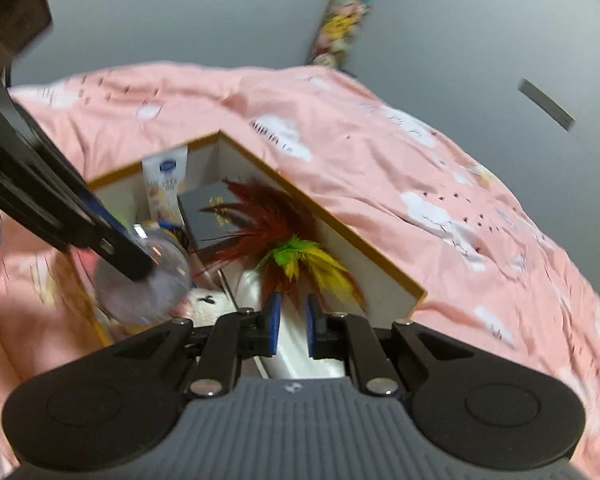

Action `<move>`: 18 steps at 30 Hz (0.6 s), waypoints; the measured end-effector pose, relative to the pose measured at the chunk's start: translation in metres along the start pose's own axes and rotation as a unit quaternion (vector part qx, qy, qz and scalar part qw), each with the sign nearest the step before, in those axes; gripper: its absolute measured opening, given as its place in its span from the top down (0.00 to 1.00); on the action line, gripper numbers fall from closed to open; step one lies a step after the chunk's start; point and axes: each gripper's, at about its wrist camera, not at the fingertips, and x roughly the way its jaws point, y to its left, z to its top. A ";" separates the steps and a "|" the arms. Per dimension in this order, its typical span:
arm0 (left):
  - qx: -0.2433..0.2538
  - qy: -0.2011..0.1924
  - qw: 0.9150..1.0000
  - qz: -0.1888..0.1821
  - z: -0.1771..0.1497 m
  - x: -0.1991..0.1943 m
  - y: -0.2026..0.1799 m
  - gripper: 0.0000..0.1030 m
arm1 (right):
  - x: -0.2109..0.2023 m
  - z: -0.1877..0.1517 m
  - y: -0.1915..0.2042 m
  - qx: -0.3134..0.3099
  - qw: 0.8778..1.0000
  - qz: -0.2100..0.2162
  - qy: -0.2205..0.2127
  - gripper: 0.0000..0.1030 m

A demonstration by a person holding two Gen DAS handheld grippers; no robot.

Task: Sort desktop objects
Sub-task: 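Open both grippers to release the mirror and case in the box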

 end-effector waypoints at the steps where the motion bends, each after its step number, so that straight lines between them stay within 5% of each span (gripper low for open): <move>1: -0.003 0.003 1.000 -0.005 0.000 0.004 0.000 0.86 | -0.005 -0.002 0.003 0.009 1.000 -0.001 -0.010 0.88; 6: -0.017 0.012 1.000 -0.017 -0.006 0.018 0.001 0.86 | -0.018 -0.013 0.008 0.062 0.997 -0.011 -0.040 0.87; 18: -0.047 0.006 0.999 -0.006 -0.013 0.019 0.013 0.83 | -0.009 -0.032 0.024 0.135 0.990 -0.042 -0.010 0.84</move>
